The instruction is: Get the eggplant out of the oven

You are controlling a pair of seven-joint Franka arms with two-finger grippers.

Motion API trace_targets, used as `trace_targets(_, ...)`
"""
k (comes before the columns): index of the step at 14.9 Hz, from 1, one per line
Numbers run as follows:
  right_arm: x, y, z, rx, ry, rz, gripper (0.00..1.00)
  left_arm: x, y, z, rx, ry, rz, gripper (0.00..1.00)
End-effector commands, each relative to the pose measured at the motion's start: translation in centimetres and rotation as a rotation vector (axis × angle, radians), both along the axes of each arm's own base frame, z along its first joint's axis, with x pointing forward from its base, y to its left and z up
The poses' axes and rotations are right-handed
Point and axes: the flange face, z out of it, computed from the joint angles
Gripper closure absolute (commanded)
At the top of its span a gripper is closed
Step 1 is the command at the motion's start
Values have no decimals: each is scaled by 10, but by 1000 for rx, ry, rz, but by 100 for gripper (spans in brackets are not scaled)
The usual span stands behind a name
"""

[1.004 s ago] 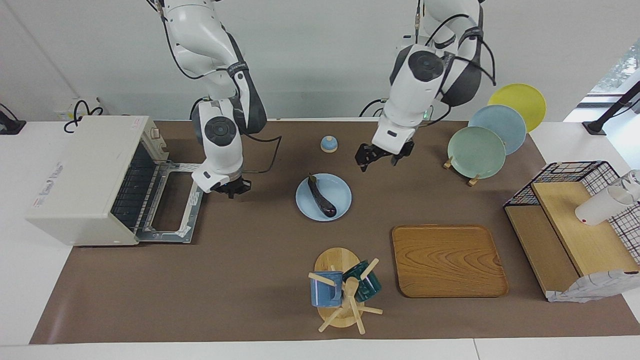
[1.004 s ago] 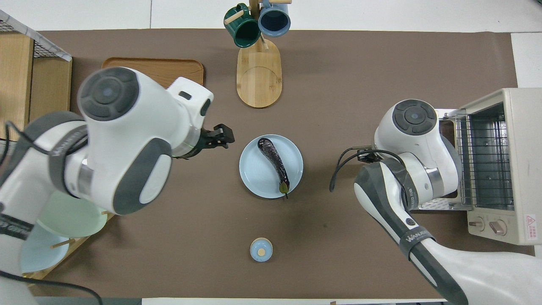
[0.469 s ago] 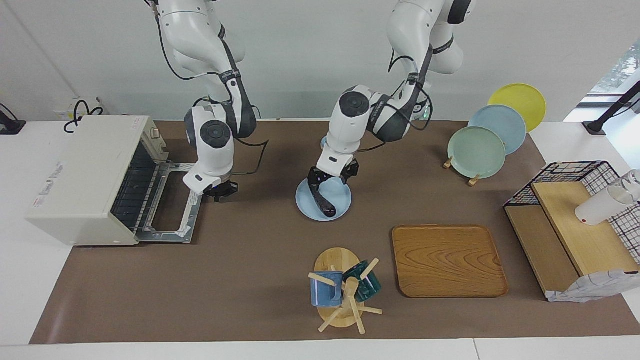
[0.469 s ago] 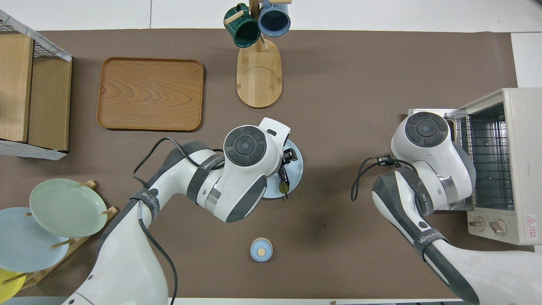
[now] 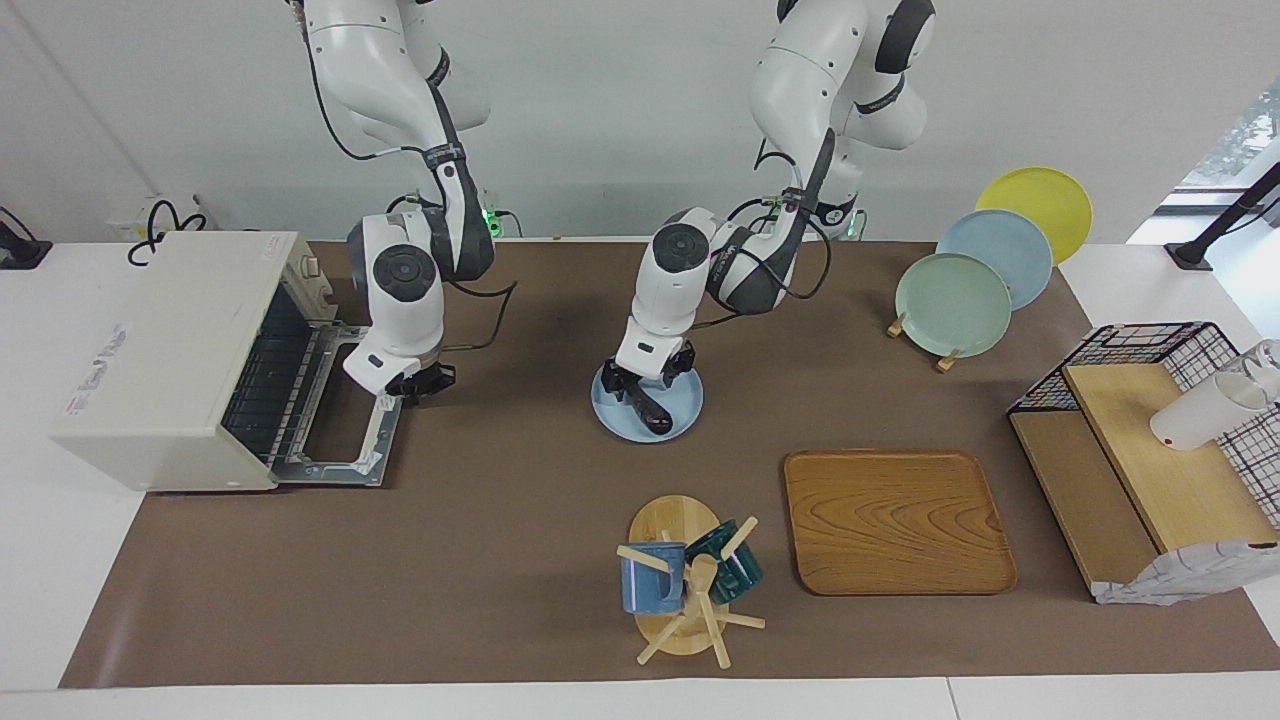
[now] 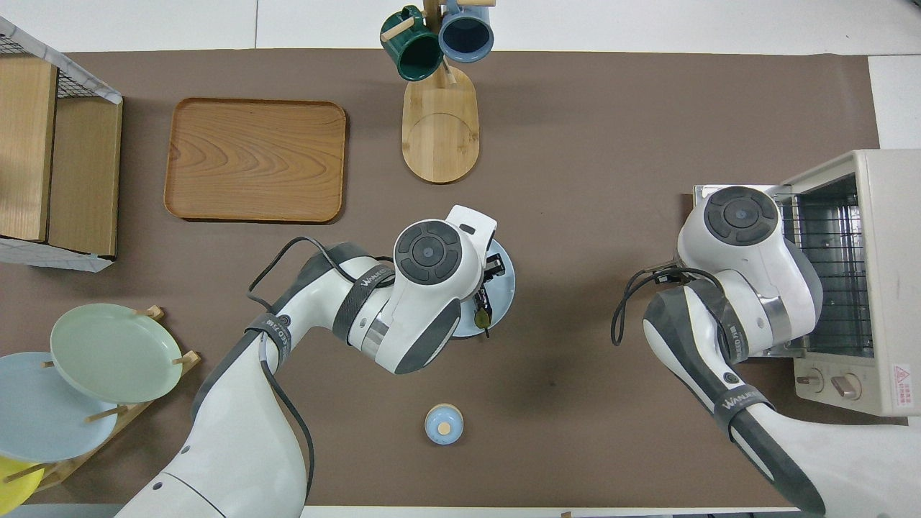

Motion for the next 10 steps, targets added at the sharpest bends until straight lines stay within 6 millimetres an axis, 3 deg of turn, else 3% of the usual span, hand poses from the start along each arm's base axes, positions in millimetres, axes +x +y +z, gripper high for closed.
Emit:
trace_targets(1,2,-7,31,-30,38,63,100,-1,-1,2,-2,-14,13,67)
trace_targets(2,3,-10,40,-31,40,68,100,-1,-1,3,-1,-15,11,89)
trace_targets(3,2,-15,45,-30,38,69,100,-1,-2,5,1,-14,7,100)
trace_targets(7,-2,-36,62,-27,62,92,100,15,7,31,13,-2,16,100)
trace_targets(10,-8,-68,91,-22,87,116,100,55,58,78,4,-27,43,100)
